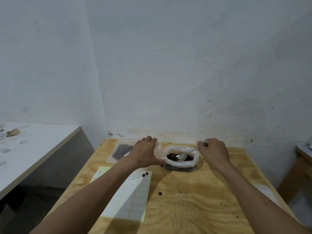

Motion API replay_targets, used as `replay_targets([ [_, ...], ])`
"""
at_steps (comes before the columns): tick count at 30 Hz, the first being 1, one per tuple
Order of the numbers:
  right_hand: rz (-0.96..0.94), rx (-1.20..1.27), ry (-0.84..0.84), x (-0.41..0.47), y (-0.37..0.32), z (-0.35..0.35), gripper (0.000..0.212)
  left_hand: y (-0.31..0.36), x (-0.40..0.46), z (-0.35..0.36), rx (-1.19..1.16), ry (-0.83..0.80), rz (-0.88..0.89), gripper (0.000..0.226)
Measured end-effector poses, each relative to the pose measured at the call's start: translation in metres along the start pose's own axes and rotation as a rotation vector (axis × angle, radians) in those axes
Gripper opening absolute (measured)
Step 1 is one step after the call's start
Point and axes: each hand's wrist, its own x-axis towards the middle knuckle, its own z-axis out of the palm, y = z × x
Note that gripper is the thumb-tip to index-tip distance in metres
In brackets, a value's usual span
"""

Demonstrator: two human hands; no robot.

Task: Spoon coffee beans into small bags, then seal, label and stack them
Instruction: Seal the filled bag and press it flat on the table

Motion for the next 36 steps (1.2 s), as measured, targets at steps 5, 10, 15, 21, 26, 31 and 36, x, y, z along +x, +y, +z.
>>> replay_targets([
  [5, 0.303, 0.375, -0.139, -0.007, -0.007, 0.015, 0.026, 0.002, 0.004, 0.003, -0.08, -0.009, -0.028, 0.089],
  [10, 0.461, 0.513, -0.166, -0.006, -0.002, 0.018, 0.018, -0.002, 0.003, 0.0, -0.167, -0.013, -0.053, 0.092],
  [15, 0.498, 0.573, -0.119, -0.005, 0.008, 0.002, 0.023, -0.008, 0.0, -0.011, -0.288, -0.018, -0.066, 0.099],
  [21, 0.446, 0.549, -0.108, -0.005, -0.004, -0.031, 0.024, -0.002, -0.002, -0.017, -0.335, -0.027, -0.053, 0.098],
  [26, 0.369, 0.603, -0.114, -0.003, -0.027, -0.05, 0.024, 0.004, -0.001, -0.016, -0.326, -0.017, -0.03, 0.095],
  [31, 0.184, 0.537, -0.137, -0.008, -0.056, -0.052, 0.027, 0.008, 0.002, -0.015, -0.352, -0.005, -0.043, 0.086],
  [36, -0.058, 0.299, 0.013, -0.013, -0.072, -0.058, 0.035, 0.012, 0.005, -0.013, -0.326, -0.003, -0.068, 0.064],
])
